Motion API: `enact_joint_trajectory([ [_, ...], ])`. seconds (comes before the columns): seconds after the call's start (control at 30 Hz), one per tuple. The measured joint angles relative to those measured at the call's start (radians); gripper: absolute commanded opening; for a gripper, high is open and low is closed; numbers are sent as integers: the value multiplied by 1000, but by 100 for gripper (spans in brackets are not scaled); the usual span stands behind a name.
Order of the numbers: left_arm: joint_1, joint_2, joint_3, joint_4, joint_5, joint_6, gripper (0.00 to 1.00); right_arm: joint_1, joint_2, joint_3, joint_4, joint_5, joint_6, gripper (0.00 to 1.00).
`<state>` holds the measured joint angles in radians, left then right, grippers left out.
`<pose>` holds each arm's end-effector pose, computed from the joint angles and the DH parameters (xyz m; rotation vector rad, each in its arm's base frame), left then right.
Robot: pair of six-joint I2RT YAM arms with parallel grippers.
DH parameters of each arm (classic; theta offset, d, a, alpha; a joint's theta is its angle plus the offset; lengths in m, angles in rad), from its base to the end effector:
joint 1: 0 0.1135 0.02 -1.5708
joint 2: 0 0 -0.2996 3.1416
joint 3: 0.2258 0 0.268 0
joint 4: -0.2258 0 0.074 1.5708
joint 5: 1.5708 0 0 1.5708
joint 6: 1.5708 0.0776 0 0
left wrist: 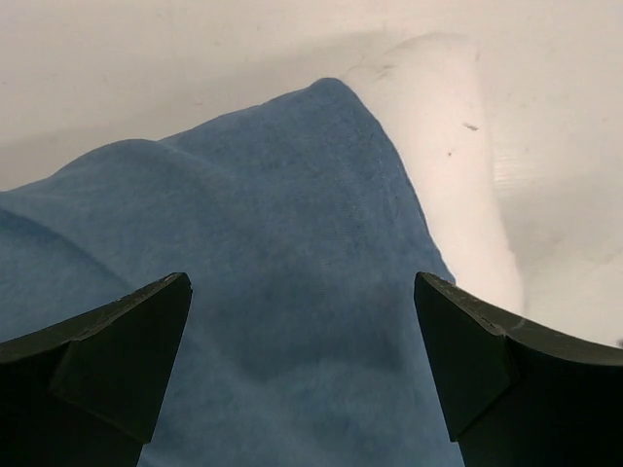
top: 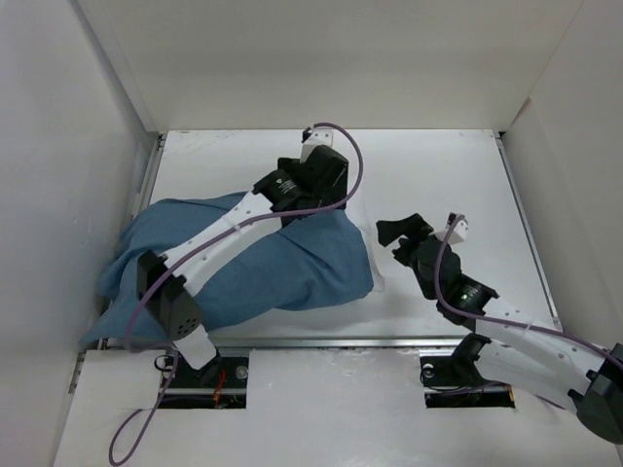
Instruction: Put the pillow into the pillowcase
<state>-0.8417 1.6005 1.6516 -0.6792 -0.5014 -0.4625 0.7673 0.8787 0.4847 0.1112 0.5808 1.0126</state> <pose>0.2954 -0.2747 0.4028 0.1268 2.1163 -0.2223 0.1925 0.1265 0.2605 0.6284 1.7577 0.7199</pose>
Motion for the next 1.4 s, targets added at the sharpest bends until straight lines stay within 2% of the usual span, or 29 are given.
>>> enact_joint_trajectory([
  [0.1,12,108,46,0,25,25,100,0,-26,27,-54,51,-11,100],
  [0.2,16,210,128,-7,44,49,100,0,29,94,-117,100,-30,100],
  [0.23,18,240,159,-11,48,56,96,0,55,120,-136,113,-40,100],
  [0.27,19,266,186,-18,53,63,89,0,86,150,-153,122,-51,100],
  [0.3,19,287,209,-23,56,69,77,-3,116,179,-169,126,-60,100],
  [0.33,19,301,224,-24,58,76,60,-9,148,208,-185,126,-72,100],
  [0.37,21,314,237,-29,59,80,34,-18,180,236,-192,121,-81,100],
  [0.43,24,327,251,-37,62,92,13,-63,243,286,-202,81,-99,100],
  [0.5,26,331,264,-47,60,98,0,-139,300,323,-201,8,-129,100],
  [0.67,32,331,275,-55,57,100,0,-321,425,348,-122,-303,-224,100],
  [0.77,32,331,275,-53,61,109,0,-355,517,361,-23,-557,-268,98],
  [0.83,32,331,284,-55,68,124,0,-354,591,386,49,-698,-280,92],
  [0.9,34,331,303,-55,73,139,0,-354,683,423,127,-841,-287,51],
  [0.97,38,332,335,-51,89,159,0,-356,769,444,242,-970,-278,6],
  [1.0,41,334,352,-51,99,169,0,-355,811,446,310,-1036,-264,0],
  [1.17,54,389,526,-99,209,239,0,-316,920,425,628,-1218,-231,0],
  [1.3,22,459,659,-188,266,288,0,-275,920,370,849,-1219,-227,0],
  [1.4,-13,476,681,-212,290,315,0,-265,933,351,945,-1196,-187,0],
])
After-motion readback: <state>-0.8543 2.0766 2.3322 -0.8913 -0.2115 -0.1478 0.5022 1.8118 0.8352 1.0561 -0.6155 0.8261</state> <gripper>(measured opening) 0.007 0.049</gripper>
